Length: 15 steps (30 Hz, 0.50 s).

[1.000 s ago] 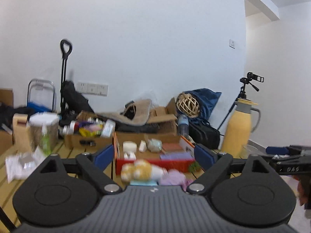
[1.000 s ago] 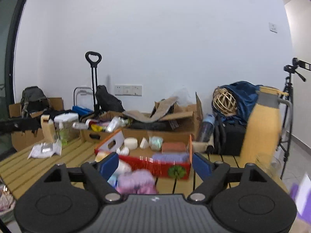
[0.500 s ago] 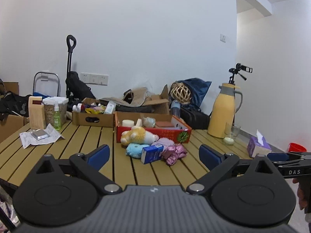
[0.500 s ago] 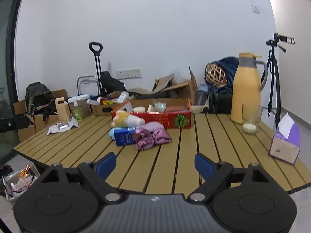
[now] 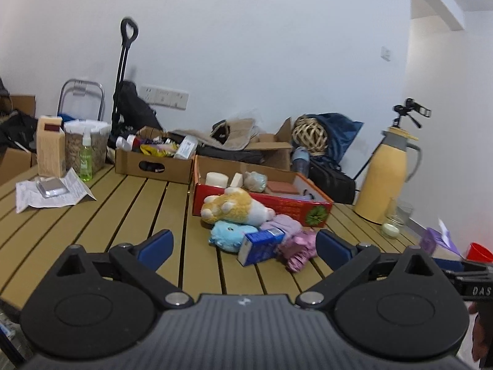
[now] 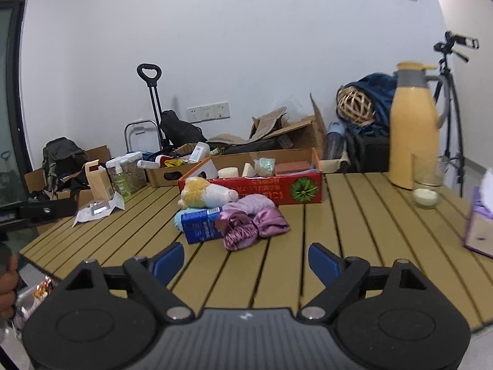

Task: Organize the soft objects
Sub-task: 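Move both grippers back toward the sheep plush on the table, then grasp the yellow-and-white sheep plush with both grippers and lift it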

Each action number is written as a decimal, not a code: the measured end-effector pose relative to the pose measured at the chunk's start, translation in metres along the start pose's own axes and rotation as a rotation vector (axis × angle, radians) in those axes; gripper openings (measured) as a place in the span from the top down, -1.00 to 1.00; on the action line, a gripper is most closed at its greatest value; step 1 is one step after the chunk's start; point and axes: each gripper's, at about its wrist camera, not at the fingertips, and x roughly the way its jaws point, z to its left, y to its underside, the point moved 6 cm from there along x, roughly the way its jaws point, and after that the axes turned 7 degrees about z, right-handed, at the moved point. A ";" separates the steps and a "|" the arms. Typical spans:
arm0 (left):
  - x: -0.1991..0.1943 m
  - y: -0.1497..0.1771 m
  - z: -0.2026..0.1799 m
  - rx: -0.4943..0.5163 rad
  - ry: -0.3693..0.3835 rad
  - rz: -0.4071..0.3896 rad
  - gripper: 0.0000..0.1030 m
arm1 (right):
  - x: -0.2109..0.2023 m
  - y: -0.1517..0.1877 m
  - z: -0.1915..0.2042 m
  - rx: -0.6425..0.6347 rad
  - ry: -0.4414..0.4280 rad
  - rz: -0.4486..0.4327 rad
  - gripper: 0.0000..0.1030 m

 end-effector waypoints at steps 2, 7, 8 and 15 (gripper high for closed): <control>0.027 -0.011 0.007 -0.015 -0.003 0.015 -0.92 | 0.027 -0.013 -0.001 0.000 -0.011 0.011 -0.68; 0.097 -0.036 0.006 -0.022 0.030 0.036 -0.91 | 0.102 -0.056 -0.009 0.058 -0.106 0.014 -0.67; 0.113 -0.041 0.003 -0.004 0.040 0.042 -0.89 | 0.121 -0.065 -0.011 0.085 -0.126 0.034 -0.63; 0.208 -0.061 0.008 -0.025 -0.005 0.096 -0.33 | 0.237 -0.104 -0.017 0.163 -0.209 0.137 -0.33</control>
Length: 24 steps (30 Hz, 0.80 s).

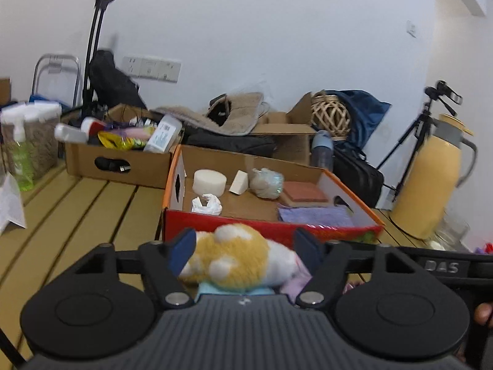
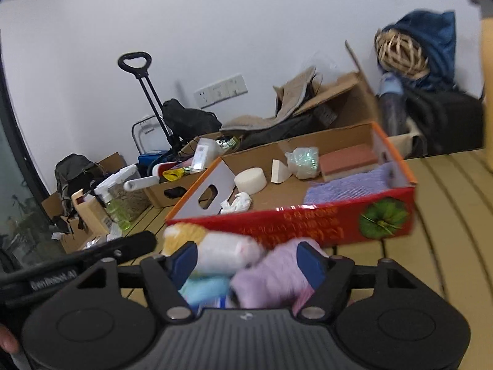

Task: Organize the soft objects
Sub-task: 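Grasp the yellow-and-white sheep plush with both grippers and lift it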

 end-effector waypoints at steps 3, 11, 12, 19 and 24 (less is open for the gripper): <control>0.021 0.006 0.007 -0.044 0.038 0.034 -0.16 | 0.034 -0.006 -0.009 0.061 -0.036 0.063 -0.21; 0.024 0.023 0.017 -0.076 0.079 0.062 0.12 | 0.061 0.003 -0.014 0.149 -0.186 0.110 0.13; 0.023 0.022 0.017 -0.076 0.074 0.058 0.17 | 0.060 0.002 -0.014 0.154 -0.184 0.111 0.13; -0.019 0.009 0.008 -0.070 0.098 -0.037 0.19 | 0.020 -0.004 0.014 0.097 -0.177 0.016 0.19; -0.064 0.008 -0.011 -0.049 0.145 -0.090 0.20 | -0.038 0.000 0.036 0.044 -0.157 -0.080 0.22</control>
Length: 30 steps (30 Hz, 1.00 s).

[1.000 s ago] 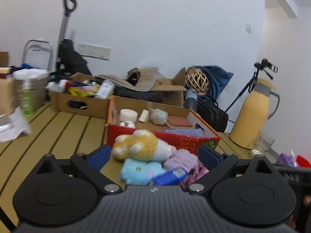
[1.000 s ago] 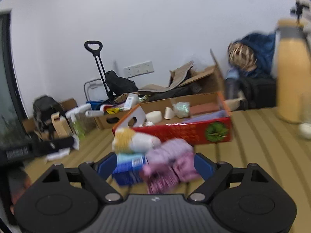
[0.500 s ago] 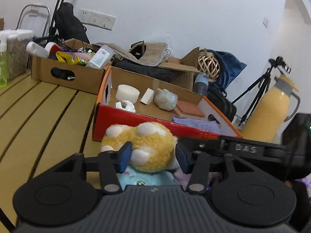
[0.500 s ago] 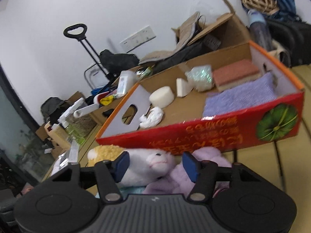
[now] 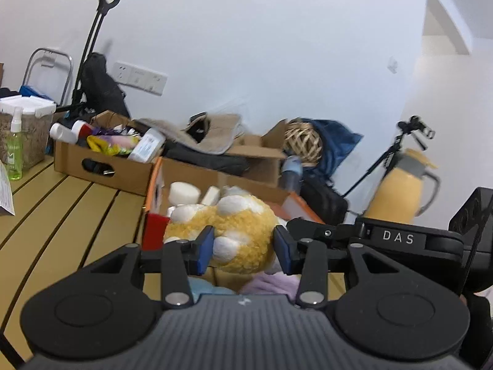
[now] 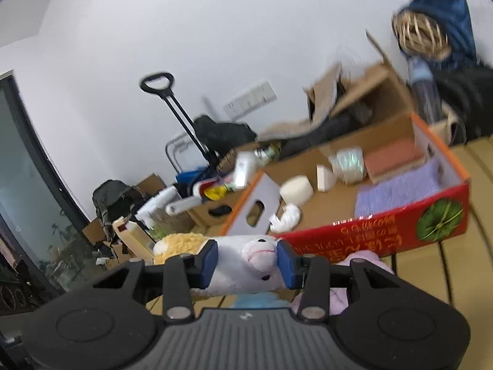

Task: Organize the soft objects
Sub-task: 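Grasp the yellow-and-white sheep plush with both grippers and lift it, then carry the sheep plush into the cardboard box and open both grippers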

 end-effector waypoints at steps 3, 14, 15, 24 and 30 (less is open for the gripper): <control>-0.024 0.004 -0.019 0.030 0.046 -0.016 0.20 | -0.037 0.005 0.011 -0.010 0.011 -0.041 0.24; -0.085 0.037 -0.067 0.062 0.160 -0.005 0.20 | -0.140 0.046 0.036 -0.053 0.085 -0.111 0.26; -0.088 0.037 -0.070 0.064 0.162 -0.007 0.20 | -0.143 0.048 0.037 -0.053 0.087 -0.113 0.26; -0.097 0.025 -0.072 0.070 0.181 -0.025 0.19 | -0.152 0.043 0.047 -0.066 0.078 -0.130 0.26; -0.043 -0.019 -0.042 0.029 0.212 0.005 0.19 | -0.101 -0.008 0.036 -0.070 0.077 -0.121 0.26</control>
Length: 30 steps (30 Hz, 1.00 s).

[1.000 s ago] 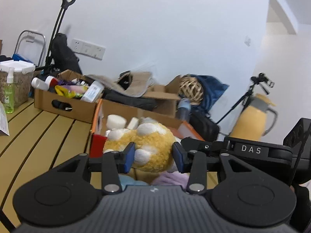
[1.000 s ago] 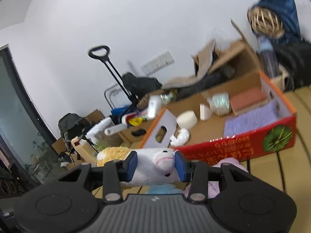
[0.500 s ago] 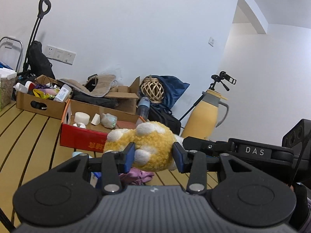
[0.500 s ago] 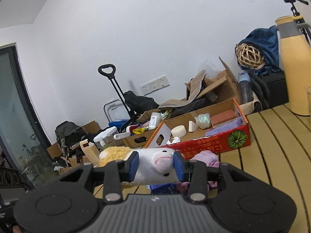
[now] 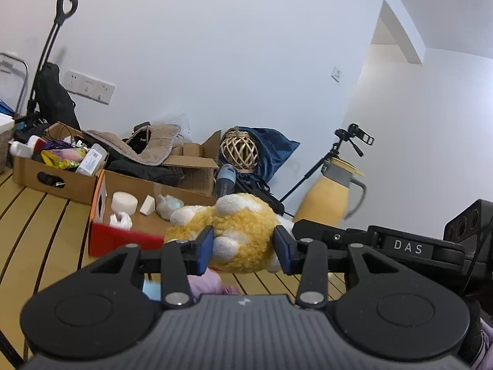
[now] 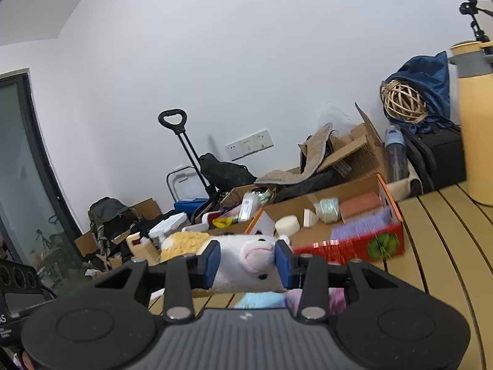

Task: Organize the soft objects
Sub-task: 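Carry the sheep plush into the cardboard box and open both grippers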

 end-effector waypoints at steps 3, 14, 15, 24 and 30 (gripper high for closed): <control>0.034 -0.026 0.032 -0.020 -0.016 0.009 0.19 | 0.045 -0.024 -0.011 0.031 -0.019 0.033 0.26; 0.152 -0.046 0.159 -0.160 -0.123 0.229 0.18 | 0.232 -0.043 -0.059 0.051 0.066 0.230 0.26; 0.159 -0.044 0.166 -0.160 -0.139 0.234 0.18 | 0.242 -0.039 -0.061 0.044 0.075 0.240 0.26; 0.125 -0.033 0.176 -0.107 -0.154 0.144 -0.24 | 0.257 0.005 -0.057 -0.101 0.125 0.289 0.25; 0.089 -0.057 0.158 -0.080 -0.218 0.110 -0.29 | 0.218 -0.021 -0.040 -0.109 0.114 0.244 0.10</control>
